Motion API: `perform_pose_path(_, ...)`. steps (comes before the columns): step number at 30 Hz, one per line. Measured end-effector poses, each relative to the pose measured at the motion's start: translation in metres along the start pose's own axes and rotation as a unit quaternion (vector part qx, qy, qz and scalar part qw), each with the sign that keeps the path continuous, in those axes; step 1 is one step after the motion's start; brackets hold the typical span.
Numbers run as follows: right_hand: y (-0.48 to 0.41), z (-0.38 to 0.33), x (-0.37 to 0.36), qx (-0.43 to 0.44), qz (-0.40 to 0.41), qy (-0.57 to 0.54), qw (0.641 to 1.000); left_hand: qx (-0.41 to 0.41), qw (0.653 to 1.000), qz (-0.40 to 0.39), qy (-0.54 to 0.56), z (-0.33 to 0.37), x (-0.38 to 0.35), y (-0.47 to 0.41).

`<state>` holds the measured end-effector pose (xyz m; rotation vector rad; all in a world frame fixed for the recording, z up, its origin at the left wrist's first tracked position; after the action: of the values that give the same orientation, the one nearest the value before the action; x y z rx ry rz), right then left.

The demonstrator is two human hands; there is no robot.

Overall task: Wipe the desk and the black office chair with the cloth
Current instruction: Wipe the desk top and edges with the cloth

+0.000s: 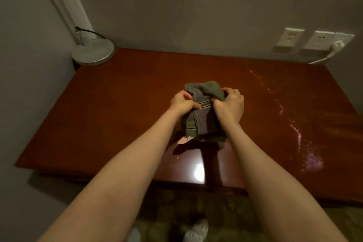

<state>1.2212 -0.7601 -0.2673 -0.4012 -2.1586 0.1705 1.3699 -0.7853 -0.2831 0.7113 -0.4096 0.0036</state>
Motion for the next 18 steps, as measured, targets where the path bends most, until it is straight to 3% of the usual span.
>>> perform_pose_path(10,0.04,-0.128,-0.081,-0.003,-0.135,-0.094,0.986,0.077,0.997,0.029,0.009,-0.07,0.155,0.009)
perform_pose_path(18,0.107,-0.201,-0.145,0.002,-0.228,-0.12,0.966,0.133,0.987,0.04,-0.081,-0.139,0.243,0.024)
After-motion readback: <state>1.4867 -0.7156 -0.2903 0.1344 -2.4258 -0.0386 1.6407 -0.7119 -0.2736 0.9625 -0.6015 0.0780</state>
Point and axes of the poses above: each hand's wrist, its own y-axis away from the middle knuckle, its own x-axis out of the back of the hand, z = x × y, the point moved 3 cm from there along -y, towards the middle knuckle, and after that the axes turned 15 degrees about x, right-handed, at the moved point
